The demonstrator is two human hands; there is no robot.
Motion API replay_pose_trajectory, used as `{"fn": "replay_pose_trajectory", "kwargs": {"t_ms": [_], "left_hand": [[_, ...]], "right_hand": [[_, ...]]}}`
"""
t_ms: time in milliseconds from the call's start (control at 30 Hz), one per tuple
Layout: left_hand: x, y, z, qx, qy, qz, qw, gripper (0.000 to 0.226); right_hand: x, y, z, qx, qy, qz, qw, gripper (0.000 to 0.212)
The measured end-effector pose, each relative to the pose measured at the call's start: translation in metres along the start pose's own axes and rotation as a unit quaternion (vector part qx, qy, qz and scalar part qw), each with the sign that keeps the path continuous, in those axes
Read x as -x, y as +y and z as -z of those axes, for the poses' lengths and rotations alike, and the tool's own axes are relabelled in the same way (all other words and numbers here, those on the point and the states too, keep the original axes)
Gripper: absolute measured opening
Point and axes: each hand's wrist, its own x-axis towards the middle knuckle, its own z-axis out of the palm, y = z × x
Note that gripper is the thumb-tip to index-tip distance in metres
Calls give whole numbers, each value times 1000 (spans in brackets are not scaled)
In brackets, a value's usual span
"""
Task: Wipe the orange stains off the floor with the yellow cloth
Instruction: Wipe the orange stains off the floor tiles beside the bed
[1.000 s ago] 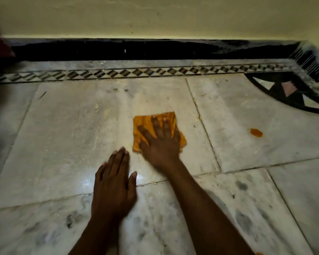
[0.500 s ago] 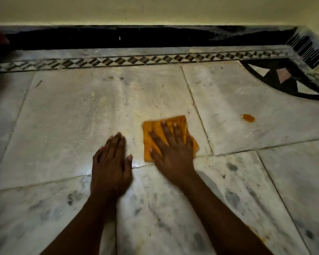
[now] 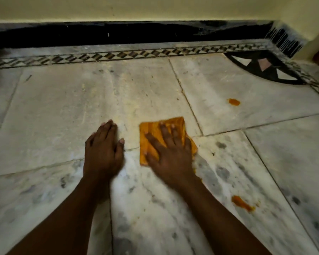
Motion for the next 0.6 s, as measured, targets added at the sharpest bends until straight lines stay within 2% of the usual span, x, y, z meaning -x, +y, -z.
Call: {"fn": "replay_pose_trajectory", "kwargs": {"t_ms": [67,167,233,267,333,400,467,533,600], "left_hand": [[2,-1,2,22,4,-1,1000,67],[7,-3,1,59,38,-13,997,65],[11,-3,1,81,50,-19,995,65],[14,-3,1,84,45,-21,995,66],[23,-2,2,79,15,-35,996,71],[45,5,4,58,-15,-62,996,76],[85,19,8,51,-41,-69,995,76],[131,30,9,52,-49,-62,996,71],[163,39,8,34,-37,-57,997,69]], "right_hand": [[55,30,9,-2,-13,5,1000,66],[40,82,23,26,-14,-141,990,67],[-6,79,25,-8,-29,-227,974,66],[-23,66,24,-20,-51,-229,972,66],[-28,35,18,-17,-81,-151,985,66],[16,19,17,-1,-85,-25,996,63],[77,32,27,5,-96,50,994,62],[113,65,38,17,-102,16,995,63],[104,98,45,35,-92,-88,991,64]]}}
